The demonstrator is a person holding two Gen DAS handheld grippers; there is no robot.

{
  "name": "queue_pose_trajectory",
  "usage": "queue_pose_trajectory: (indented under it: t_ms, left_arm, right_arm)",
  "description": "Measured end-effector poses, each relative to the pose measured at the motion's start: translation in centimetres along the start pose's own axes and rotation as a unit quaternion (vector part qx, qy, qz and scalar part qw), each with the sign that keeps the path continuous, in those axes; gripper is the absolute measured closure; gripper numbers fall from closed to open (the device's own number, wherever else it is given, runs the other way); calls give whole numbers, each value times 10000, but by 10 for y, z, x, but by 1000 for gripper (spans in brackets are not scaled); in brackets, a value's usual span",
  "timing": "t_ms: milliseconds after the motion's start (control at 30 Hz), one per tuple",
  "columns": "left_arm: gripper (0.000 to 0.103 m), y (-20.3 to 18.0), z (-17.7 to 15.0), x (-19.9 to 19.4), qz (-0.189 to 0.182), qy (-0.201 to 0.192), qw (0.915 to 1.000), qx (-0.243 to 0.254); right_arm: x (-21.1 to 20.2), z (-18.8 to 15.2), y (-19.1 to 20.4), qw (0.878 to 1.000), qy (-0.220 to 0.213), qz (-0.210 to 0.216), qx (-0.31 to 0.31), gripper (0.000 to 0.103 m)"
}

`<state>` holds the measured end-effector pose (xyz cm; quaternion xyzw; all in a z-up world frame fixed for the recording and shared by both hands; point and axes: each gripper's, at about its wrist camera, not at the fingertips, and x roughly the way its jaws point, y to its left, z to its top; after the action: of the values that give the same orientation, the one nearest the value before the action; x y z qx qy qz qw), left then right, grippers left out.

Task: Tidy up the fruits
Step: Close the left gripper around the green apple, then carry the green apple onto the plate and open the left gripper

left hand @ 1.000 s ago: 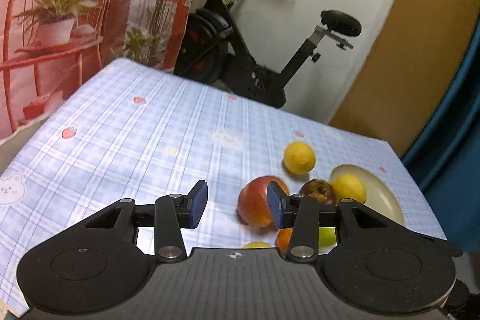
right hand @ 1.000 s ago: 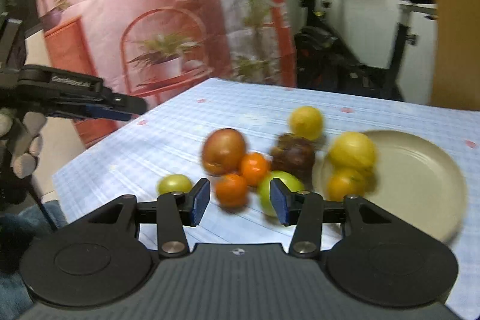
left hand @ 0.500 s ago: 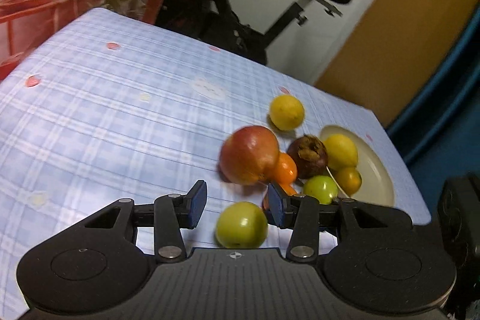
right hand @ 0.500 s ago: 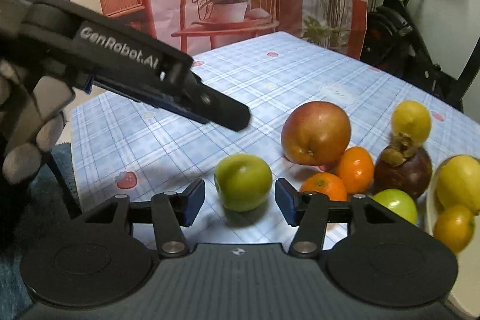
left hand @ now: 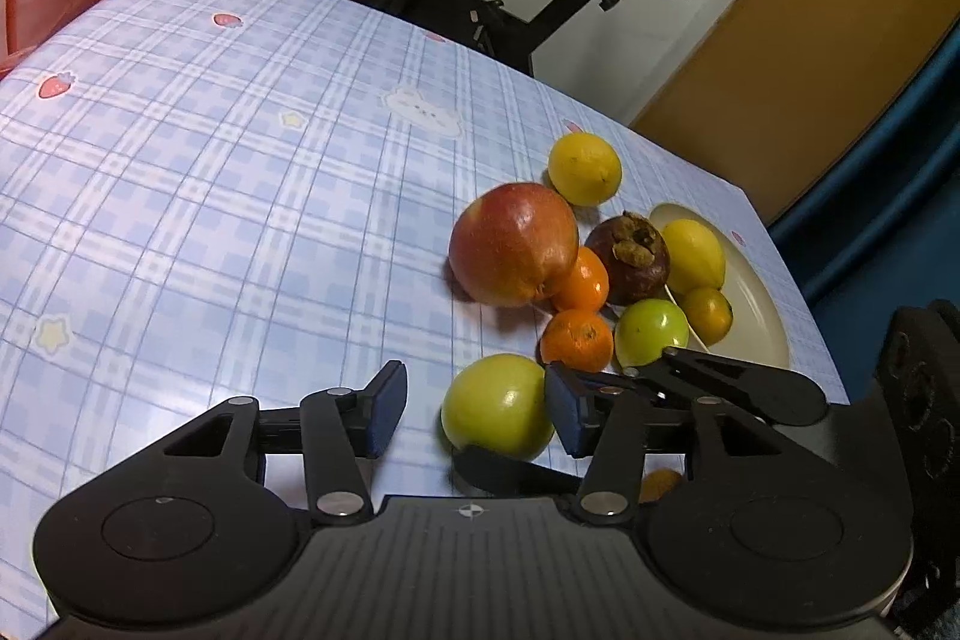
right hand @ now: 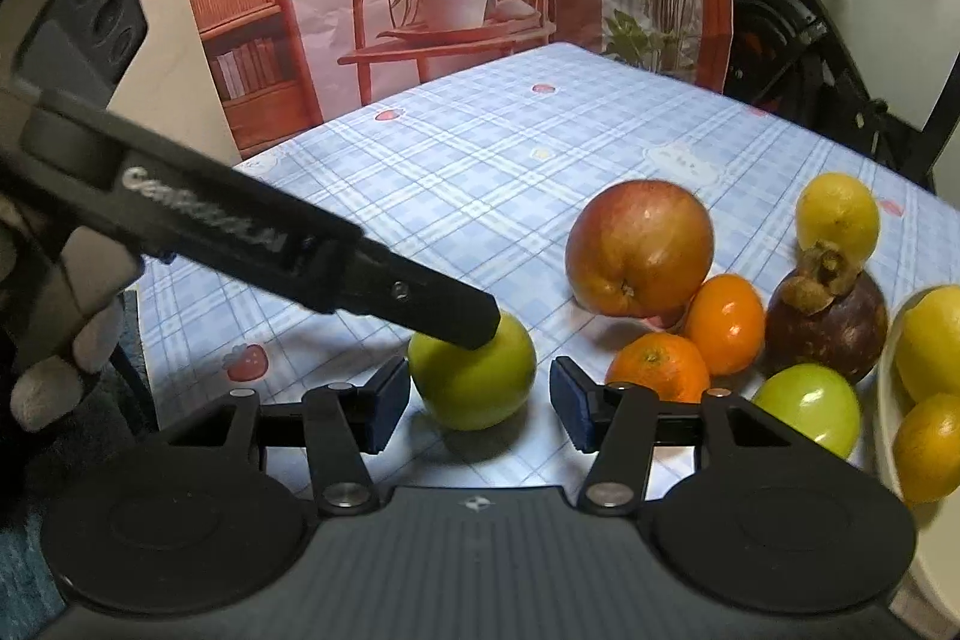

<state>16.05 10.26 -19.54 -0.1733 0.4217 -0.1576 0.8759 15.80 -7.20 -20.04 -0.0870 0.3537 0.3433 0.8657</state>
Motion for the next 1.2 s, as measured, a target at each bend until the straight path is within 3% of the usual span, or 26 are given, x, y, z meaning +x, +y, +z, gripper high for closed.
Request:
queue_pose_trajectory:
  t_ms: [233,400,600,800,1000,1200]
  left_arm:
    - [48,-3,-5,6,-267,186,9995,9]
    - [55,-19,-8,5,-454,195,9985,235]
    - [55,-56,0,-3,-535,-80,9965,631]
    - [55,-113,18,-7,-574,-404,9886,1335]
    - [55,-176,50,22,-754,-528,9746,2042]
    - [54,-216,79,86,-837,-137,9704,2260]
  right_arm:
    - [-3,-4,-1,9999,68,57,118,54]
    - [-20,-12,-4,9994,-135,54,312,54]
    - [-55,-11,-12,9968,-600,-153,499,54]
    - [-99,-1,-31,9906,-1120,-528,588,54]
    - [-136,14,-75,9817,-1449,-987,740,54]
    - [-136,11,-134,9751,-1422,-1349,1035,54]
